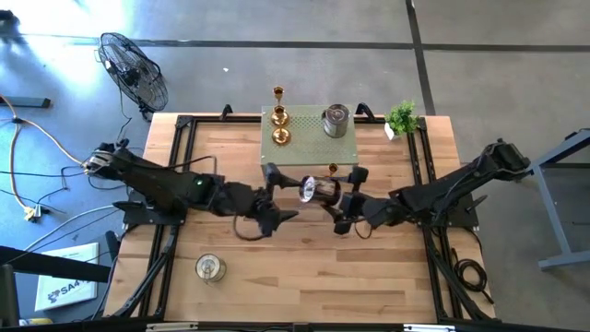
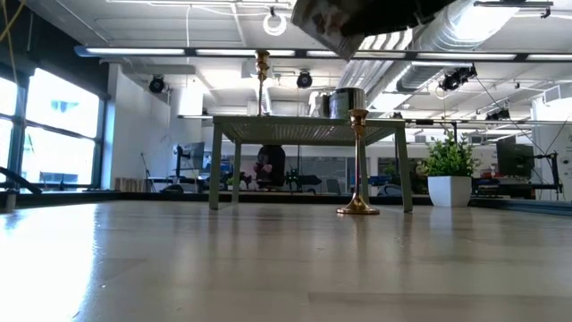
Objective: Pick & Place candle stick holders
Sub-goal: Put the top silver scented candle on the shelf aligned with the other silver scented candle
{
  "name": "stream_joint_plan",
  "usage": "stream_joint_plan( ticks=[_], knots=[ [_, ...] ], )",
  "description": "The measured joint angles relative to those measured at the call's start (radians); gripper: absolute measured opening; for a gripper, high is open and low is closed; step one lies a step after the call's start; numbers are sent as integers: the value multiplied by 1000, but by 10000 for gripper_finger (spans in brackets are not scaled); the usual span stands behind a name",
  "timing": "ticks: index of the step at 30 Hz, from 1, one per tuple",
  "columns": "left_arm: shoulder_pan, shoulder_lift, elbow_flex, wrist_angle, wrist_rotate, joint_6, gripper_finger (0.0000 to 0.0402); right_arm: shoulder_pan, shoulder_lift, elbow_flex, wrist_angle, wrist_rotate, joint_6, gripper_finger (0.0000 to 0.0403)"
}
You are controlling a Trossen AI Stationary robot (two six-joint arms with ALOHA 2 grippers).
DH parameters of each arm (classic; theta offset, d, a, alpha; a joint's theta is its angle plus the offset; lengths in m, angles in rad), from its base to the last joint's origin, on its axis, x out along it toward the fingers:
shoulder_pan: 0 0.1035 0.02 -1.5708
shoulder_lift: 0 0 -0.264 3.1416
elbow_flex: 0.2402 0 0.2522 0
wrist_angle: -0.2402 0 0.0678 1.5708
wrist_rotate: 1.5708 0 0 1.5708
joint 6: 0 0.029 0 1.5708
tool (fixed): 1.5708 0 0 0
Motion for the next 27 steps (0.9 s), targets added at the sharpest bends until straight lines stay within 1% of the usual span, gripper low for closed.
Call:
stream_joint_plan(
  ticks=[4,5,8,11,12,14,18,20,22,25,27],
  knots=[
    [3,-15,-1,3,-18,-5,392,10,2,-3,-42,-2,26,356],
    [2,-23,-1,-6,-31,-9,392,16,0,-4,-50,16,24,356],
    [1,-25,-1,-22,-90,-67,392,48,-26,1,-35,93,14,356],
    [3,-47,-3,-81,-145,-118,392,90,-54,1,-44,172,-4,356],
    [4,-54,-1,-92,-151,-132,392,108,-68,1,-55,195,-13,356],
    [4,-77,-3,-167,-155,-183,392,143,-103,0,-58,259,-26,356],
    [32,-116,-4,-295,-144,-351,392,229,-190,2,-77,377,-38,356],
    [54,-139,-4,-364,-102,-427,392,280,-243,2,-85,411,-38,356],
    [88,-158,-15,-403,-19,-474,392,329,-298,2,-82,442,-43,356],
    [123,-193,-73,-361,132,-493,392,408,-384,2,-84,473,-53,356],
    [145,-215,-126,-302,204,-491,392,459,-440,2,-83,487,-71,356]
  ],
)
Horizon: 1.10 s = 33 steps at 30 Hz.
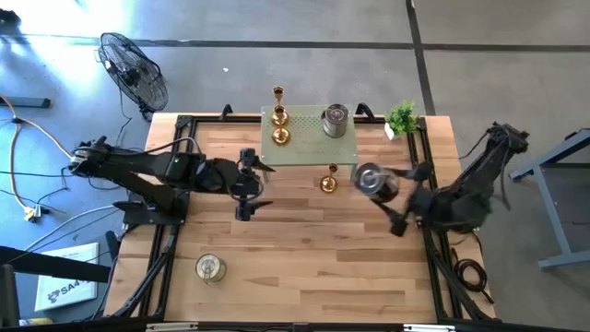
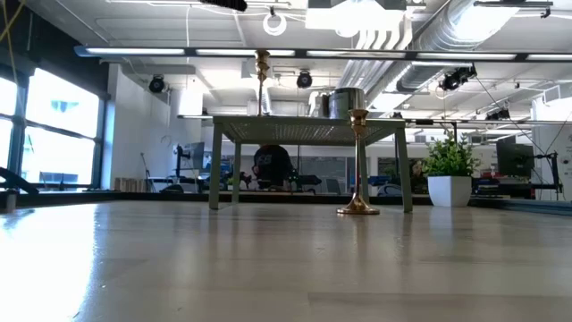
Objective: Pick & Place candle stick holders
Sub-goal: Put the top silver scented candle on the shelf aligned with the other silver scented candle
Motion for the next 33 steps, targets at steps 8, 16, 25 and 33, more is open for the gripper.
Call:
stream_joint_plan(
  ticks=[8,16,25,33],
  knots=[
    [85,-69,-270,296,158,9,392,134,-183,-2,5,41,-88,356],
    [161,-79,-466,502,315,-52,392,51,-267,-4,265,-71,-329,356],
    [178,-79,-503,536,336,-64,392,-195,-274,-3,531,-509,-515,356],
    [178,-79,-503,602,395,-59,392,-480,-202,-3,521,-733,-404,356]
  ],
)
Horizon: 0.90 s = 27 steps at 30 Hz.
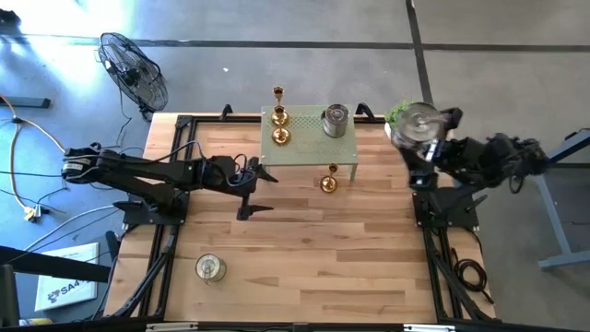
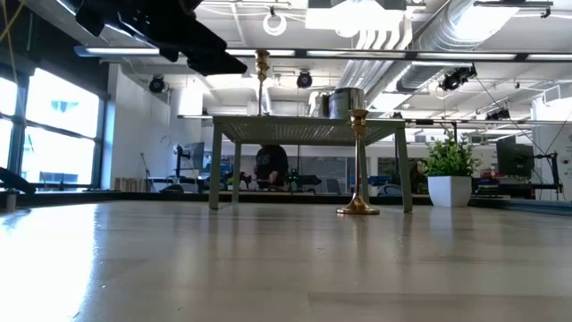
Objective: Pick & Place candle stick holders
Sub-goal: Put the top silver scented candle on the shelf aligned with the other silver scented candle
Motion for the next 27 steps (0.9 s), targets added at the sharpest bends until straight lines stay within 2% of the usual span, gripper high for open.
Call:
stream_joint_plan(
  ticks=[6,13,21,27],
  knots=[
    [0,0,0,5,13,2,392,-235,116,0,-19,-133,171,356],
    [0,0,0,3,15,4,392,-472,264,0,-98,-377,461,356],
    [0,0,0,-4,130,5,392,-628,381,0,-171,-452,640,356],
    [0,0,0,-21,185,-3,392,-655,435,-17,-281,-485,669,356]
  ],
)
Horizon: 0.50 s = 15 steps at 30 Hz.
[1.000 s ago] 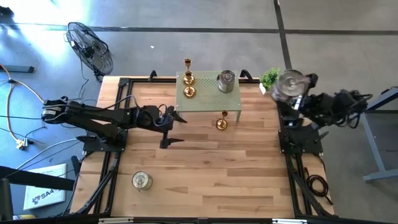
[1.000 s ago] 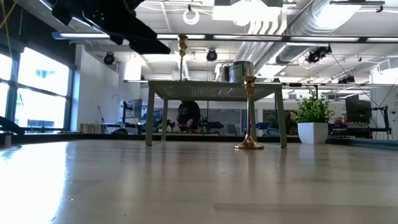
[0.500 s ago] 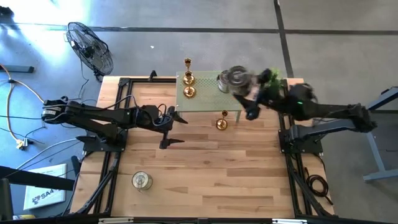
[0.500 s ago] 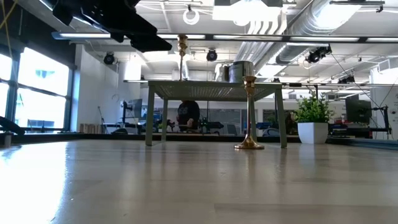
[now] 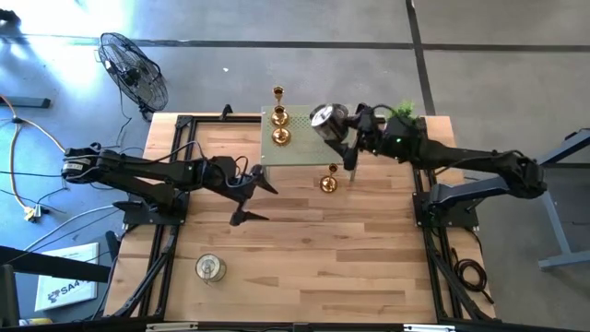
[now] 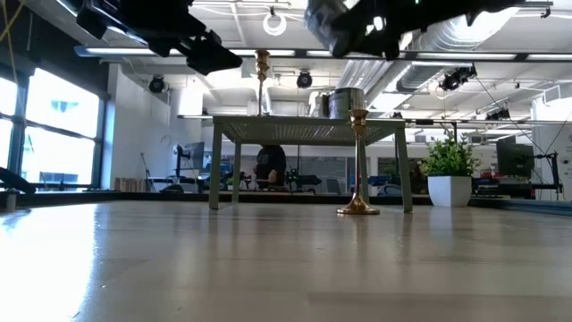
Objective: Pick & Place candle stick holders
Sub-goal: Put the top silver scented candle on the shelf aligned with the other silver scented candle
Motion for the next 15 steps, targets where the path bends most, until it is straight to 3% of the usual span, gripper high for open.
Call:
stream_joint_plan(
  ticks=[6,15],
  knots=[
    [0,0,-27,21,78,-4,392,32,2,-158,149,8,24,356],
    [0,0,-75,70,62,-24,392,28,-83,-379,341,35,57,356]
  ],
)
